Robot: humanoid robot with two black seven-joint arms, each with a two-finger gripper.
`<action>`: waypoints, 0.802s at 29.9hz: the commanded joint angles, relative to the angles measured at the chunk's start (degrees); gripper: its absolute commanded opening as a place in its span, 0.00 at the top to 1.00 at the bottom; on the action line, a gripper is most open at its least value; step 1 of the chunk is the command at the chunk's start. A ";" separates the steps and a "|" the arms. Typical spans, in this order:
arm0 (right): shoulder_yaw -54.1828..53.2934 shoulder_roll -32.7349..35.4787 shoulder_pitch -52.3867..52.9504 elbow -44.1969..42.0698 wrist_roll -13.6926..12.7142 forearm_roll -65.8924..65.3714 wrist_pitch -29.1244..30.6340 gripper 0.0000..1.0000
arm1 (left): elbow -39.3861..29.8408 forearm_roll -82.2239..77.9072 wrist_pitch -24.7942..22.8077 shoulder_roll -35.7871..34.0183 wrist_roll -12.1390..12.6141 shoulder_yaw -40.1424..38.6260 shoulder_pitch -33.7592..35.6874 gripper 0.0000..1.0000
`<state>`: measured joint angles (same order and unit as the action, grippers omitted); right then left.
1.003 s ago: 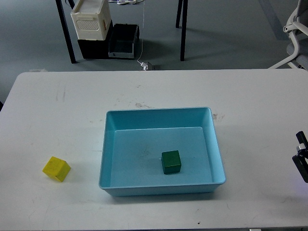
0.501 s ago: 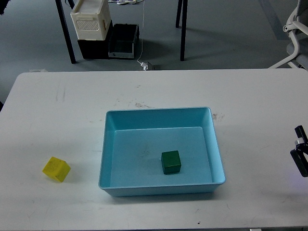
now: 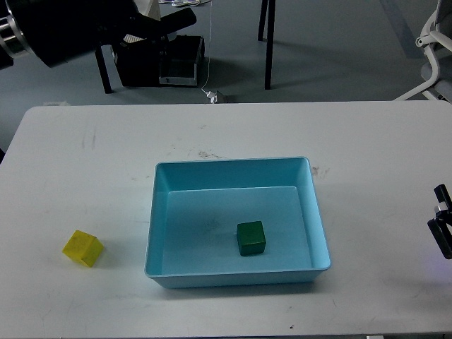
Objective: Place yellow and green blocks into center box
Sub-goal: 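Swing the left gripper over and down onto the yellow cube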
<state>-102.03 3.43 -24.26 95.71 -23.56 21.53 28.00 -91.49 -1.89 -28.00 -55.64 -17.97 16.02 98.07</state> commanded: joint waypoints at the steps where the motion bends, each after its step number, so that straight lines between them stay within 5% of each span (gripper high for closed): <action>1: 0.08 0.00 0.00 -0.17 0.01 0.00 0.00 0.00 | 0.08 -3.89 0.00 3.07 -0.14 10.84 8.51 0.00; 9: -0.01 0.00 0.17 -1.31 0.01 0.00 0.00 0.00 | 0.17 -18.39 0.00 17.04 -0.40 37.65 21.72 0.00; 24: 0.95 0.00 0.17 -3.33 -0.08 0.00 0.00 0.00 | 0.34 -36.86 0.00 25.23 -0.57 61.40 23.48 0.00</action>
<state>-101.39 3.43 -24.08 92.38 -23.65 21.54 28.00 -91.22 -36.52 -28.00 -30.92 -18.57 74.13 121.57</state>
